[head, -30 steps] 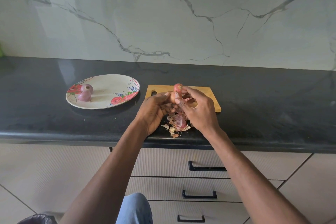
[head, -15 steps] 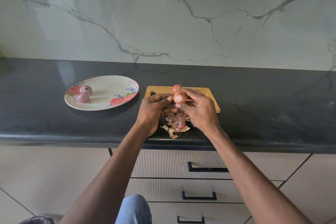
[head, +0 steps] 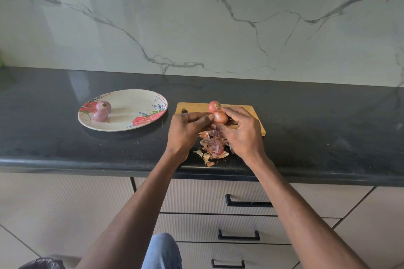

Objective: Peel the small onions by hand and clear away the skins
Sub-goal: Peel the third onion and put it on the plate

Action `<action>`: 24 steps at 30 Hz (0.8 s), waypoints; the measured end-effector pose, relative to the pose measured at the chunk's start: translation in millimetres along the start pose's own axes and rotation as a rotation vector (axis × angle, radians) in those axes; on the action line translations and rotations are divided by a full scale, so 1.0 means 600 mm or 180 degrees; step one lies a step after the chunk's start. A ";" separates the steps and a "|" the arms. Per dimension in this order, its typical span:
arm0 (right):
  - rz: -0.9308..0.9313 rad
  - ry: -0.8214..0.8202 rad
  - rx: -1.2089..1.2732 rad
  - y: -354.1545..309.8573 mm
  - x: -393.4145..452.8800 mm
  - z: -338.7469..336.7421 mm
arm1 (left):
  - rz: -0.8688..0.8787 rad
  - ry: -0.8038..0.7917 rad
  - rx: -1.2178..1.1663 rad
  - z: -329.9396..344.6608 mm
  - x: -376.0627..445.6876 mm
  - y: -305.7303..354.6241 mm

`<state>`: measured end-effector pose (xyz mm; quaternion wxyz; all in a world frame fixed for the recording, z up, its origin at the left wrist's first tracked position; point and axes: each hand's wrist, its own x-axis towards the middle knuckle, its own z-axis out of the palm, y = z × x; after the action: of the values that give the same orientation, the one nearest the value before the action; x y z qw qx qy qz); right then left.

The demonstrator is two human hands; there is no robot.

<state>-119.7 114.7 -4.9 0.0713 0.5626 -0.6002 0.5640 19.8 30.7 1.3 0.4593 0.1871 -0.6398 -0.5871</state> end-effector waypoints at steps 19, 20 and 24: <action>-0.0313 -0.0069 -0.0203 0.000 -0.005 0.006 | 0.0629 0.0392 0.1559 0.014 -0.020 0.013; -0.0304 -0.0078 -0.0202 -0.001 -0.006 0.006 | 0.0642 0.0403 0.1594 0.015 -0.021 0.013; -0.0238 -0.0136 -0.0135 -0.001 -0.004 0.005 | 0.0533 0.0488 0.1507 0.014 -0.022 0.018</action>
<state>-116.6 114.2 -7.2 0.0914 0.5950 -0.5920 0.5359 22.9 48.8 7.2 0.4969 0.2798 -0.7359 -0.3650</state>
